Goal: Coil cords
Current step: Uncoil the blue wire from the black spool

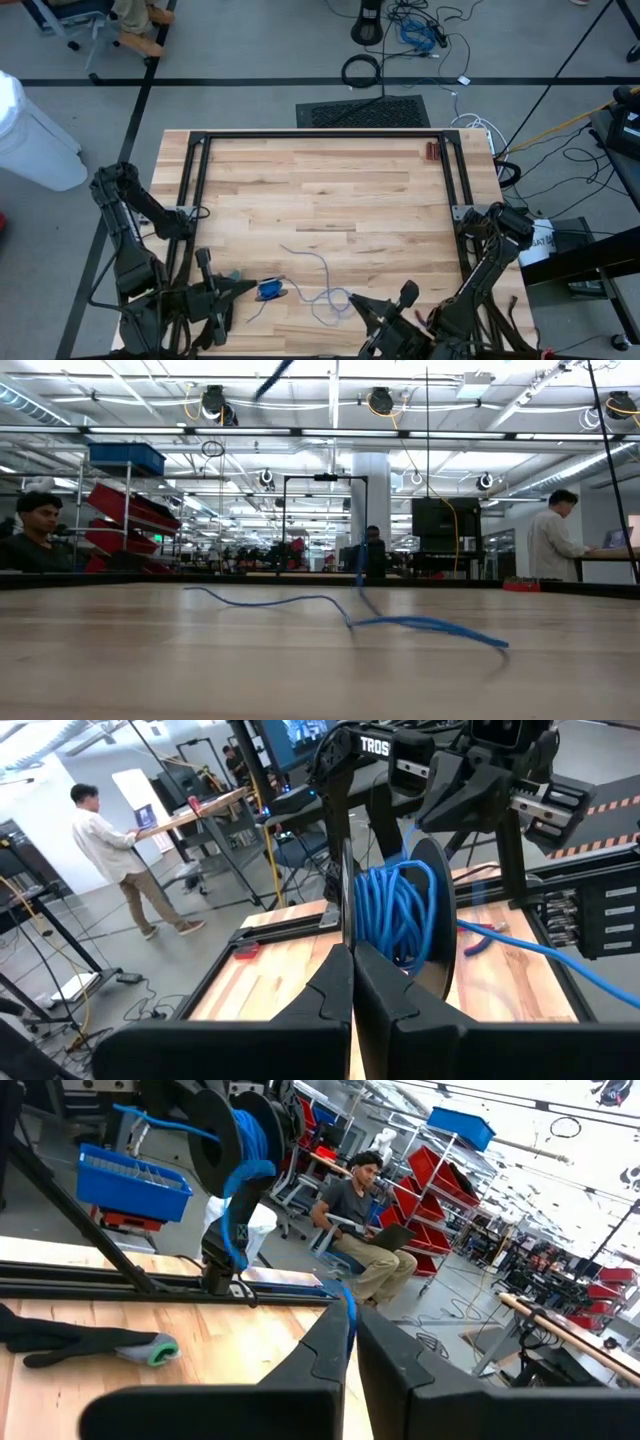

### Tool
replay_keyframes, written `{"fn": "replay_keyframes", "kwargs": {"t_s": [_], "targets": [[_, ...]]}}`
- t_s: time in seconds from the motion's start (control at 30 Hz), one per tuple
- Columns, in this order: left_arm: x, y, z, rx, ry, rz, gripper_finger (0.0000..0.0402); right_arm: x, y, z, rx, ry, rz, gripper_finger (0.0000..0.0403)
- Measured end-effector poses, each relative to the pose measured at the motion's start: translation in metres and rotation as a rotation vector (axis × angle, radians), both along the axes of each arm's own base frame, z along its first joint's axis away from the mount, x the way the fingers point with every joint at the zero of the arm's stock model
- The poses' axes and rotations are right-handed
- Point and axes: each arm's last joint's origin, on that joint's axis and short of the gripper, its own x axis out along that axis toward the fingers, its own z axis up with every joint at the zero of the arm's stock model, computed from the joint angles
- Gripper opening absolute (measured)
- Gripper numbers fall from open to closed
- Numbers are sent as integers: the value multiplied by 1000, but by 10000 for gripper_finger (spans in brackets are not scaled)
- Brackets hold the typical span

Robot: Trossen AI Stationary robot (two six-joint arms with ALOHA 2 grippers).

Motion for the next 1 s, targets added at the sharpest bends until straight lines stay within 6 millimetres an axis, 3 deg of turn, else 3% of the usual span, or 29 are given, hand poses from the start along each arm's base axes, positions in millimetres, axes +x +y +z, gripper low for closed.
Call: {"fn": "replay_keyframes", "kwargs": {"t_s": [0.4,0.77,1.0], "targets": [[1,1,0,0,-2,9,1,8,-1,-2,27,-23,142,66],[6,5,0,-36,-13,37,1,42,-21,-19,134,-12,316,93],[8,3,-1,-42,-17,39,1,70,-33,-41,209,12,394,111]]}}
